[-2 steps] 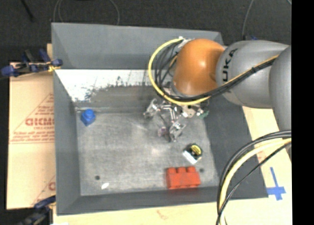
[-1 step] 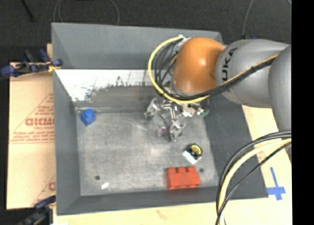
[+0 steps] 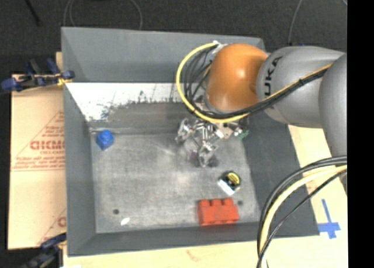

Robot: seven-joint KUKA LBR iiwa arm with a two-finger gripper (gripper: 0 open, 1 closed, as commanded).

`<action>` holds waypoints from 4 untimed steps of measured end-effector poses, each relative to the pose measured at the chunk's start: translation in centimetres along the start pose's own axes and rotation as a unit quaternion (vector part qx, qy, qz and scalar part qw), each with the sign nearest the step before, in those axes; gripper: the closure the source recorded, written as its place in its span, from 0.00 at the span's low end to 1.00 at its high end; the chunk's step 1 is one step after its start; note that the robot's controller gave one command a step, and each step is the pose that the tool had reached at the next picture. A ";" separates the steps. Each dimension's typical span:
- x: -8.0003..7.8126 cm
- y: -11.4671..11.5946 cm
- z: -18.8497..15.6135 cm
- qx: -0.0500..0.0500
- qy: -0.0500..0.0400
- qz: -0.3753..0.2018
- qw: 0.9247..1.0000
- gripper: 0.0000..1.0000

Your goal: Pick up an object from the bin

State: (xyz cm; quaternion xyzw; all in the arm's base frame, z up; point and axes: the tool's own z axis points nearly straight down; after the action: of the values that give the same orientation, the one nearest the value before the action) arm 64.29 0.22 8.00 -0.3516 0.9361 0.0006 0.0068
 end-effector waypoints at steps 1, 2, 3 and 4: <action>-0.1 -0.2 -1.0 -0.001 0.003 0.002 1.000 1.00; -0.1 -0.4 -4.1 0.001 0.003 0.005 1.000 1.00; -0.2 -0.5 -7.2 0.001 0.004 0.009 1.000 1.00; -0.2 -0.6 -8.6 0.000 0.003 0.012 1.000 1.00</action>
Offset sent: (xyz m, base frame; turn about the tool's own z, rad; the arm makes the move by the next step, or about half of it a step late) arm 0.0000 0.0000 0.0086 0.0000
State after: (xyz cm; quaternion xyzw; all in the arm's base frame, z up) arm 64.78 -0.16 16.63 -0.3404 0.9403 -0.0008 0.0038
